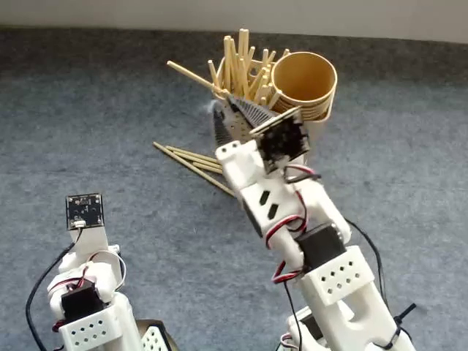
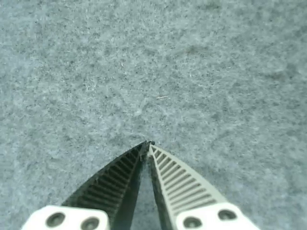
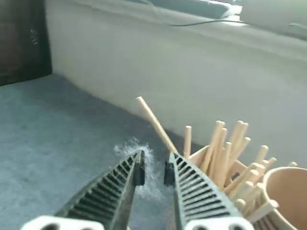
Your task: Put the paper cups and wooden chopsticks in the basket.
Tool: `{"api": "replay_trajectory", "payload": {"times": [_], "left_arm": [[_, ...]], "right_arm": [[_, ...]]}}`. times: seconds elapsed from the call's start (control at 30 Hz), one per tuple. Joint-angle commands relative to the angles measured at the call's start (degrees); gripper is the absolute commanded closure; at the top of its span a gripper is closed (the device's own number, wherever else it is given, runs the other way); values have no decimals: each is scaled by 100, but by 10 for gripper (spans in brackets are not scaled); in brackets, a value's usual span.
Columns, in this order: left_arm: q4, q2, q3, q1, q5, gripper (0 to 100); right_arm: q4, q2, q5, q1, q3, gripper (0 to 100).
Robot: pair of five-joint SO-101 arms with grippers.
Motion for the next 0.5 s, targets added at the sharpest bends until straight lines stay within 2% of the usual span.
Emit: {"api": "replay_trajectory", "payload": {"times": [0.0, 0.2, 0.4, 0.47], "left_arm": [[26, -92, 110, -57, -18, 986], [26, -92, 110, -57, -18, 986], [26, -92, 110, -48, -18, 986], [26, -92, 110, -4, -18, 986]], "right_arm": [[57, -171, 176, -409, -321, 917], [57, 479, 176, -734, 66, 917], [57, 2360, 193, -708, -488, 917], [57, 2949, 404, -708, -769, 917]]}}
